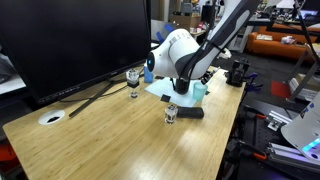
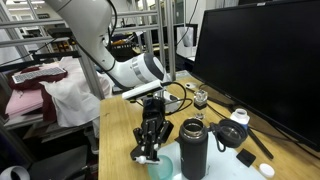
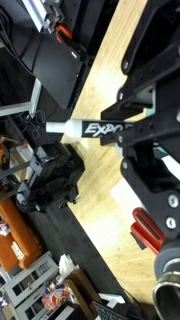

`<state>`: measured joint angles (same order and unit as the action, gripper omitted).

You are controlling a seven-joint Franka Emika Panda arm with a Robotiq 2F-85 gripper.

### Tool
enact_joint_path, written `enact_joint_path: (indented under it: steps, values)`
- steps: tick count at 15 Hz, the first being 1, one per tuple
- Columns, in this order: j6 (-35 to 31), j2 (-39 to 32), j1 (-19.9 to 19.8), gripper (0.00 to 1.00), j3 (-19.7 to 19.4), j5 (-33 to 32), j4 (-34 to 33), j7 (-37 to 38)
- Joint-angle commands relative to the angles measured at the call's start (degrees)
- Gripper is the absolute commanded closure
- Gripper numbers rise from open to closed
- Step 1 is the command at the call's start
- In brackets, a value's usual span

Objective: Place the marker in the cup

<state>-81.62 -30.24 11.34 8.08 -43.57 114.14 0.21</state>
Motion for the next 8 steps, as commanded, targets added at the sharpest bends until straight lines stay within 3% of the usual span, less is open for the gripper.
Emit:
enact_joint_path:
  steps: [1,8]
  values:
    - [4.24,-2.44,0.41,0.95,0.31,1.24,-2.84,-2.85]
    - [4.66,-7.35,0.8,0.95,-0.19,1.03,-6.59,-2.25]
